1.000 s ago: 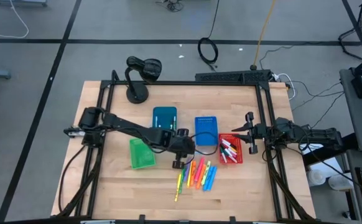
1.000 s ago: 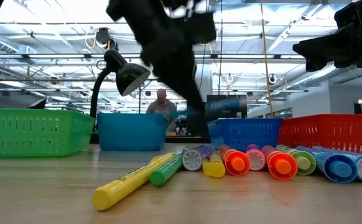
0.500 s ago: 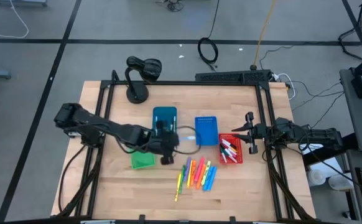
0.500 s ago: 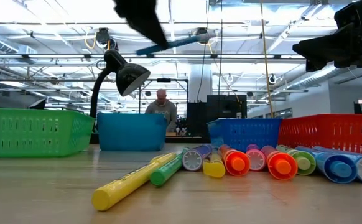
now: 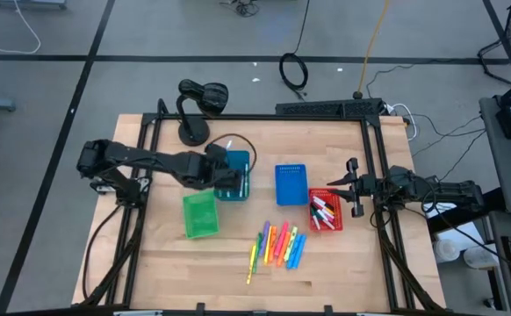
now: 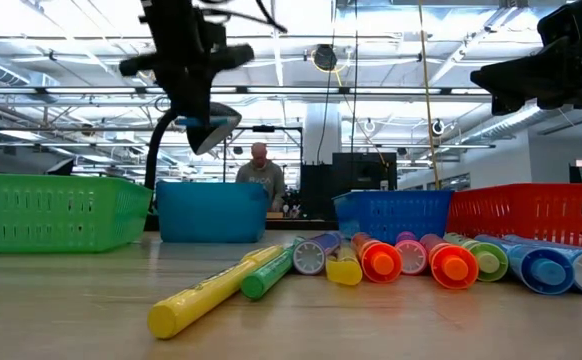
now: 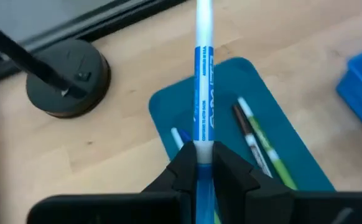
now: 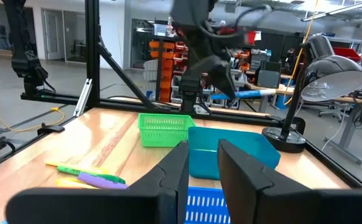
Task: Pick & Place Markers
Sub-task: Put the blue marker pen into the dark blue bin, then put the right blue highlighter pen into the blue bin
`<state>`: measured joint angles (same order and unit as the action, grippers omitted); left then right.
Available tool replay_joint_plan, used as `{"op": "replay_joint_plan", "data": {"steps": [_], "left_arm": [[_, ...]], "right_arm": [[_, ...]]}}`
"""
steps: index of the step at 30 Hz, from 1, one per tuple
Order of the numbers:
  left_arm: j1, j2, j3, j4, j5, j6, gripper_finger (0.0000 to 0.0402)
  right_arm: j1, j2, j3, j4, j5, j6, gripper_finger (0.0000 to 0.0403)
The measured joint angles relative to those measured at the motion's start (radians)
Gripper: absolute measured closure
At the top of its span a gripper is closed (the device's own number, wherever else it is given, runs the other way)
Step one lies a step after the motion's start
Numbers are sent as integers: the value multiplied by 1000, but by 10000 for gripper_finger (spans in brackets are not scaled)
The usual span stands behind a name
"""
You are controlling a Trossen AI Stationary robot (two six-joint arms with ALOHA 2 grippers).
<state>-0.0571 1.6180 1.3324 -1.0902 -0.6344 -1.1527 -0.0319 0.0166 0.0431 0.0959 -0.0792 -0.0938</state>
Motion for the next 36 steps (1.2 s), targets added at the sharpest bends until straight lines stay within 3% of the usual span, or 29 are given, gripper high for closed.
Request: {"op": "replay_joint_plan", "data": {"steps": [12, 20, 24, 29, 36], "left_arm": [[109, 1, -267, 437, 232, 43, 355], [108, -2, -280, 453, 335, 169, 353], [108, -3, -280, 458, 372, 153, 348], [108, -3, -280, 459, 372, 130, 306], [112, -3, -280, 459, 370, 158, 207]], "right_arm": [[0, 0, 0, -2, 0, 0, 332], [0, 0, 0, -2, 0, 0, 332], [0, 0, 0, -2, 0, 0, 332], [0, 0, 0, -2, 0, 0, 332], [0, 0, 0, -2, 0, 0, 332]]}}
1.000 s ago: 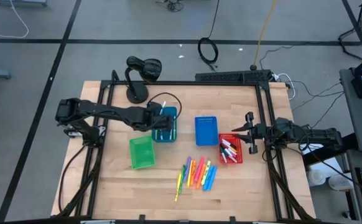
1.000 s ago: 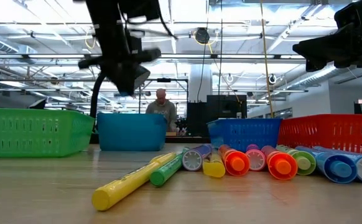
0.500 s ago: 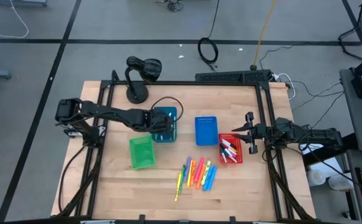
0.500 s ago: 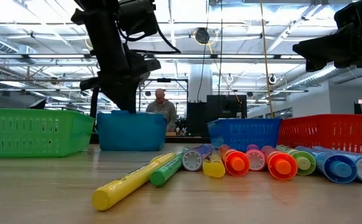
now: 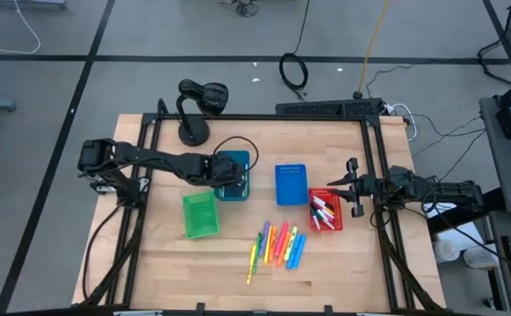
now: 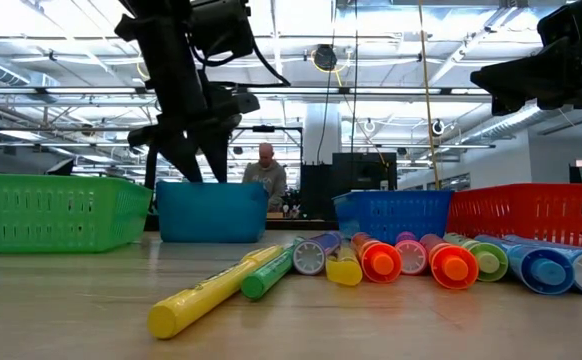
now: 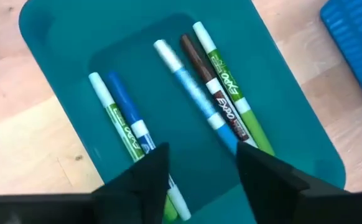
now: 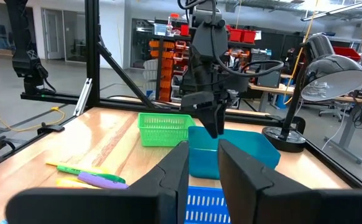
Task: Pick & Place Markers
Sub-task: Put the right blue highlighter pen into the blue bin
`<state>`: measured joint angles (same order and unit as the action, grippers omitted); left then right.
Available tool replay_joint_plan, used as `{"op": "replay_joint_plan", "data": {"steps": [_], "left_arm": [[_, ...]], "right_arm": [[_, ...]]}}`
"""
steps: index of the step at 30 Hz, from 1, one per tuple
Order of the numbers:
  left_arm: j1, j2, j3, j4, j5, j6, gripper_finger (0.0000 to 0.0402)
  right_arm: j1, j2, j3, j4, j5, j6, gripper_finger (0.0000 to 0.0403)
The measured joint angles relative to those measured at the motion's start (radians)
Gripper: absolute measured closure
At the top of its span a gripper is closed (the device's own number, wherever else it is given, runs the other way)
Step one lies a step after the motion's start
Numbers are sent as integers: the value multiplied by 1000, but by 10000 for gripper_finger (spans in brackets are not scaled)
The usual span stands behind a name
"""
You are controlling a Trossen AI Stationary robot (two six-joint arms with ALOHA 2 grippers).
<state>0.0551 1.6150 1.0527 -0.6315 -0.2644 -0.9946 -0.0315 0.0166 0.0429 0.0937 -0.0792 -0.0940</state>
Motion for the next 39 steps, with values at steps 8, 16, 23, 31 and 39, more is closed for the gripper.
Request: {"op": "replay_joint_plan", "data": {"steps": [8, 16, 23, 31, 39], "left_arm": [[-25, -114, 31, -4, 103, 210, 150], [-275, -409, 34, -41, -193, 566, 136], [-459, -604, -74, -116, -391, 443, 141], [-498, -707, -524, 724, -183, 940, 137], [-386, -818, -898, 1176, 5, 1001, 139]], "right_arm": [[0, 0, 0, 0, 0, 0, 332], [0, 0, 0, 0, 0, 0, 332], [0, 0, 0, 0, 0, 0, 332], [0, 0, 0, 0, 0, 0, 332], [0, 0, 0, 0, 0, 0, 332]]}}
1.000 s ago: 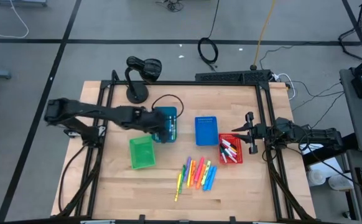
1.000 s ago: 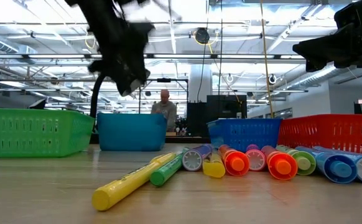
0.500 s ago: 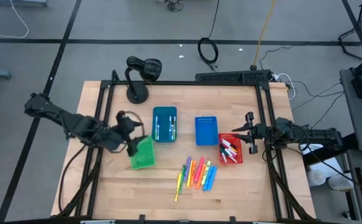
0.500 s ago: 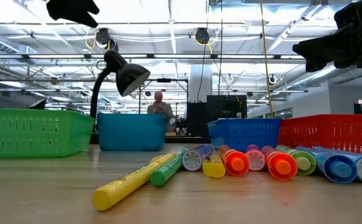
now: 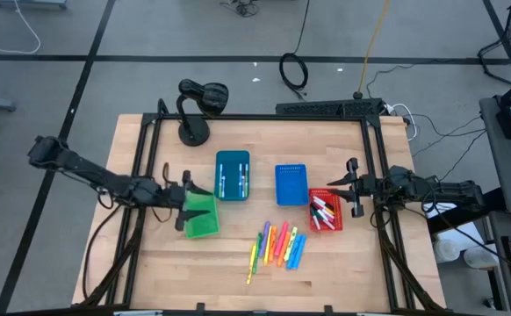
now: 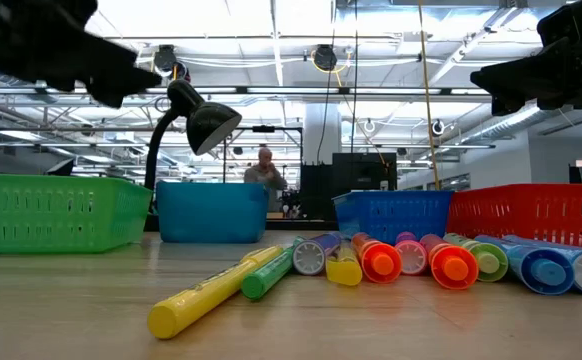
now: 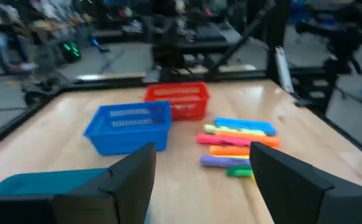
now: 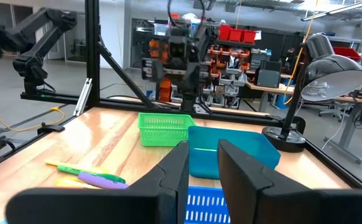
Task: Pick & Place Markers
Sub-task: Put the right blue highlighter pen into the blue bin
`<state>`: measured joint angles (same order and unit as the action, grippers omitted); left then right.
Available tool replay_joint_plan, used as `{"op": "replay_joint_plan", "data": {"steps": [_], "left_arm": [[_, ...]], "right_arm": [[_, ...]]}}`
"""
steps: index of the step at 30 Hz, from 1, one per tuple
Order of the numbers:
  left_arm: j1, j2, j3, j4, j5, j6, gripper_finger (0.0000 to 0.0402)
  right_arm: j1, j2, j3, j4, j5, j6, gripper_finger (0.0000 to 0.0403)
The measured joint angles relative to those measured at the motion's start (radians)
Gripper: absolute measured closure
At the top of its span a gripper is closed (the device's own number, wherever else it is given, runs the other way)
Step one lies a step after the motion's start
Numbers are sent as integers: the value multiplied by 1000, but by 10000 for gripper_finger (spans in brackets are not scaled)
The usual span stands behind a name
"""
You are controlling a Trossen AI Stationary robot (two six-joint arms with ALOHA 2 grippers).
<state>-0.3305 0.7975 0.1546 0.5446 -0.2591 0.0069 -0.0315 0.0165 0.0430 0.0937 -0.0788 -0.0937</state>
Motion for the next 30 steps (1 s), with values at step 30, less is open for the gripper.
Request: {"op": "replay_joint_plan", "data": {"steps": [30], "left_arm": [[241, -613, -135, -422, 147, -54, 135]], "right_arm": [[0, 4, 0, 79, -5, 43, 332]]}}
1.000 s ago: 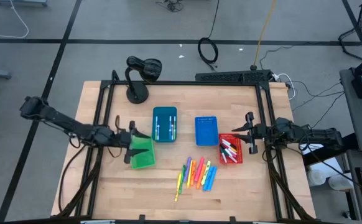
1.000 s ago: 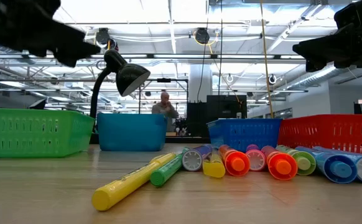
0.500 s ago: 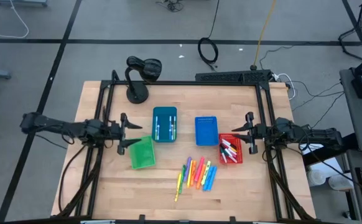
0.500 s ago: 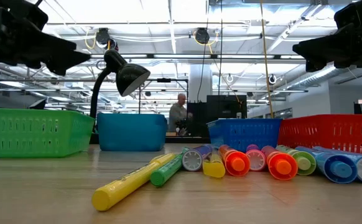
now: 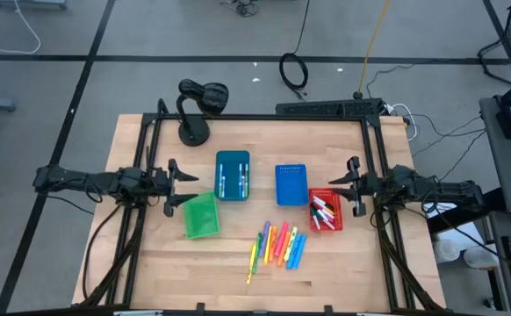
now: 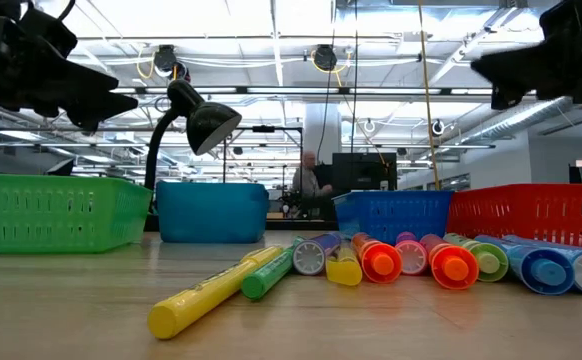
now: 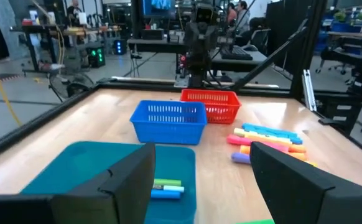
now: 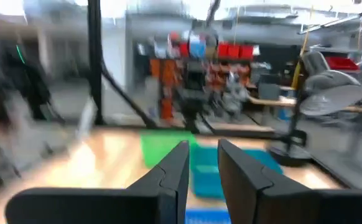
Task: Pick & Place Markers
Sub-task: Put the right blue highlighter pen into the blue bin
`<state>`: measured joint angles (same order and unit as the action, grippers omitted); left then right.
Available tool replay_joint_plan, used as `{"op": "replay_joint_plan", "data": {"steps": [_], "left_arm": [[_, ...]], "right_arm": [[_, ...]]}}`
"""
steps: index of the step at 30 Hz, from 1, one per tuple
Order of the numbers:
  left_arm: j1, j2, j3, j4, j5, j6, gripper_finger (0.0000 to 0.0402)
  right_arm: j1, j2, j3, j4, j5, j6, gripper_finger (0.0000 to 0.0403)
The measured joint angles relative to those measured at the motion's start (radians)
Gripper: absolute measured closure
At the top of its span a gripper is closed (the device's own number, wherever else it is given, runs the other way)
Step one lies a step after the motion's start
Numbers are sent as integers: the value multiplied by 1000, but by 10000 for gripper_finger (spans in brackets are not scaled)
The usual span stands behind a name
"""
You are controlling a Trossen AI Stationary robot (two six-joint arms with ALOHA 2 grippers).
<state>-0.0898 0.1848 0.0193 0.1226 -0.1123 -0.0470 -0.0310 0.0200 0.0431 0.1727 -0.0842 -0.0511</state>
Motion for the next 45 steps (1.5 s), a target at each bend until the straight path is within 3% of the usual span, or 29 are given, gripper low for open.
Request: {"op": "replay_joint_plan", "data": {"steps": [5, 9, 12, 15, 19, 23, 25, 30, 32, 35, 37, 41, 45], "left_arm": [[0, 0, 0, 0, 0, -14, 135], [0, 0, 0, 1, 0, -15, 135], [0, 0, 0, 1, 0, -15, 135], [0, 0, 0, 1, 0, -15, 135], [0, 0, 0, 1, 0, -15, 135], [0, 0, 0, 1, 0, -14, 135], [0, 0, 0, 2, 0, -14, 135], [0, 4, 0, 9, -1, -14, 135], [0, 6, 0, 10, -2, -14, 135], [0, 7, -1, 7, -1, -14, 135], [0, 7, -1, 8, -1, -14, 135], [0, 7, -1, 9, -1, -14, 135], [0, 7, -1, 9, -1, -14, 135]], "right_arm": [[0, 0, 0, 150, -77, 376, 332], [4, 17, -3, 212, -47, 558, 332], [52, 86, -29, 390, -51, 646, 332], [154, 218, -30, 600, -45, 636, 332], [336, 481, 23, 824, -17, 494, 332], [506, 802, 187, 790, 109, 320, 332], [571, 964, 284, 762, 110, 211, 332], [675, 1294, 489, 634, 87, -202, 332], [701, 1369, 563, 567, 175, -261, 332], [708, 1440, 689, 269, 411, -188, 330], [703, 1454, 807, 2, 477, -128, 321], [688, 1537, 1039, -479, 466, 8, 281], [679, 1608, 1207, -725, 436, 29, 231]]}}
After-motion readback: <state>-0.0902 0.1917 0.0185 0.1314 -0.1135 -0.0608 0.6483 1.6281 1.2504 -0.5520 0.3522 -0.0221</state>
